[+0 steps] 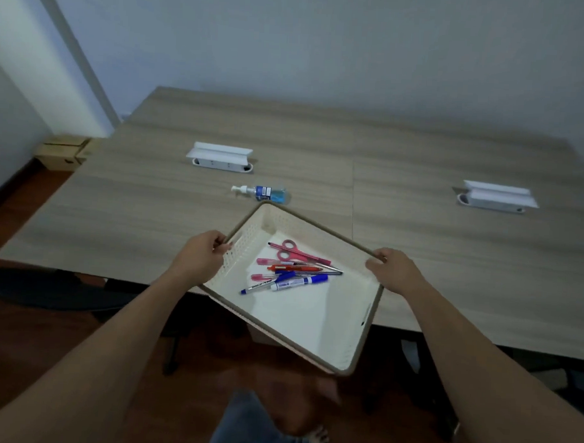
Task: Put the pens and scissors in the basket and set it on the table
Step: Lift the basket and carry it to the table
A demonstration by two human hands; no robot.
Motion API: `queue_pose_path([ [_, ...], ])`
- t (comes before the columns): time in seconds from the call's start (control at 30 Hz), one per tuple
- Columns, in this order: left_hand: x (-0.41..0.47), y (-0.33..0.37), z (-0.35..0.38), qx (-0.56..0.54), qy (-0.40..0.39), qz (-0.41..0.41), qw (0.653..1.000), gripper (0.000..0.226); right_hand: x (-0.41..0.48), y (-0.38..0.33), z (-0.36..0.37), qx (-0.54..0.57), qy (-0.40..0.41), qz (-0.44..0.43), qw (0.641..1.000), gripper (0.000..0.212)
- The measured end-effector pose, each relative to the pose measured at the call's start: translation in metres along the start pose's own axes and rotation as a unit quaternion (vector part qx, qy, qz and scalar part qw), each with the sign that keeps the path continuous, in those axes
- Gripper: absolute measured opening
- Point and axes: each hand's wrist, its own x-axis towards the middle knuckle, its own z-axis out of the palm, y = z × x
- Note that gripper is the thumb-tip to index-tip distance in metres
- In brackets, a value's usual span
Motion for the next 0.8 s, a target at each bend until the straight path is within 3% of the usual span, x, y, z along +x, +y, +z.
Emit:
queue_pose_path([
  [0.07, 0.020, 0.003, 0.003, -0.018, 0.016, -0.025, 0.999, 0.018, 0.018, -0.002, -0.005, 0.105, 0.016, 0.056, 0.993, 0.029],
  [0.2, 0.061, 0.013, 0.013, -0.055, 0.037, -0.049, 0.997, 0.020, 0.050, -0.016, -0.006, 0.260, -0.045, 0.130, 0.956, 0.027],
  [0.57, 0.224, 0.027, 0.035, -0.178, -0.084, -0.077, 0.977, 0.024, 0.137, -0.056, -0.011, 0.350, 0.013, 0.139, 0.926, 0.031],
  [0.8, 0.287, 0.060, 0.056, -0.240, -0.154, -0.084, 0.955, 0.012, 0.190, -0.056, -0.015, 0.331, 0.114, 0.186, 0.918, 0.033],
])
